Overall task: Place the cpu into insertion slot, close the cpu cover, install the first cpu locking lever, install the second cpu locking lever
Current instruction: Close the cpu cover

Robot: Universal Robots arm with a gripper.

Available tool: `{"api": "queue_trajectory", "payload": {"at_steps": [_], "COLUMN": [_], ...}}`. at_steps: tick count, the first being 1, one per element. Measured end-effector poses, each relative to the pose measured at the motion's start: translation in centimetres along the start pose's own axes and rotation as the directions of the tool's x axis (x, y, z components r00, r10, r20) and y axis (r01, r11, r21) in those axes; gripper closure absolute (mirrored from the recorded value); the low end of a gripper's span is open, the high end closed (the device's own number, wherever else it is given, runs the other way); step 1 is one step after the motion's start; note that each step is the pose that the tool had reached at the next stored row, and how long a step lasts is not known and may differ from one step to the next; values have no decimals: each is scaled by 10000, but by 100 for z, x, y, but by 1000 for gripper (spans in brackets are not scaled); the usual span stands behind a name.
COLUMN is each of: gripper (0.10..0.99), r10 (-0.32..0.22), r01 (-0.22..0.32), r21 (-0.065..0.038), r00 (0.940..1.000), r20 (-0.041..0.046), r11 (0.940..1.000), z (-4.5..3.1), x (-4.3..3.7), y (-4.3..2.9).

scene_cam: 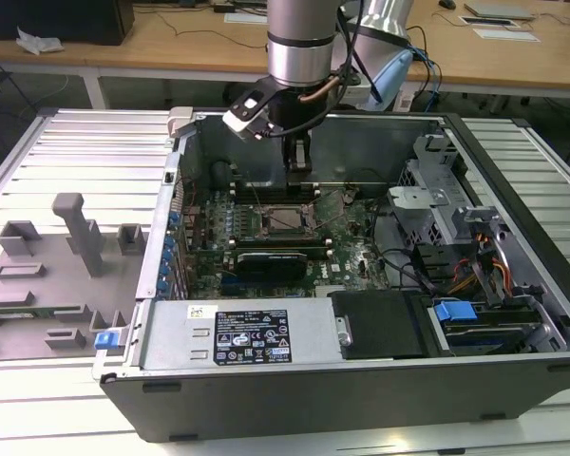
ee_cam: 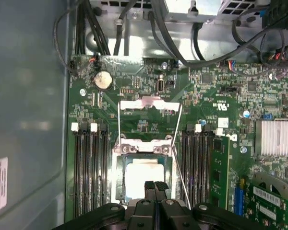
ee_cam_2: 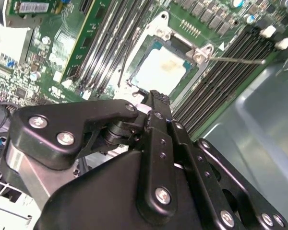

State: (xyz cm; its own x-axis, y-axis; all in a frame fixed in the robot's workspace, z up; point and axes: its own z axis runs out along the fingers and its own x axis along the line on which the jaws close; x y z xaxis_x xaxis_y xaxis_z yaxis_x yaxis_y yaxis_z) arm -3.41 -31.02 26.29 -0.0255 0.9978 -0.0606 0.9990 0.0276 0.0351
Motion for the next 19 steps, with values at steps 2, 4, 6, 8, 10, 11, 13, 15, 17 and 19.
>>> {"api": "queue_trajectory", "payload": {"at_steps": [2,4,6,8,10,11,13,15,17,19], "gripper": [980,980,980,980,980,980,980,980,980,980], "r10": [-1,0,1,1,0,0,0,0,-1,-1], "r01": [1,0,-1,-1,0,0,0,0,1,1], "r21": [0,0,1,1,1,1,2,3,4,5], "r00": [10000,10000,10000,10000,10000,10000,10000,10000,10000,10000], "r20": [1,0,2,-1,0,1,1,1,-2,1], "r11": [10000,10000,10000,10000,10000,10000,10000,10000,10000,10000], "z": [3,8,12,17,21,22,27,31,41,77], "x": [-3,-11,-16,-21,-26,-28,-36,-40,-40,-39], "y": [98,232,332,453,541,584,731,820,903,920]}}
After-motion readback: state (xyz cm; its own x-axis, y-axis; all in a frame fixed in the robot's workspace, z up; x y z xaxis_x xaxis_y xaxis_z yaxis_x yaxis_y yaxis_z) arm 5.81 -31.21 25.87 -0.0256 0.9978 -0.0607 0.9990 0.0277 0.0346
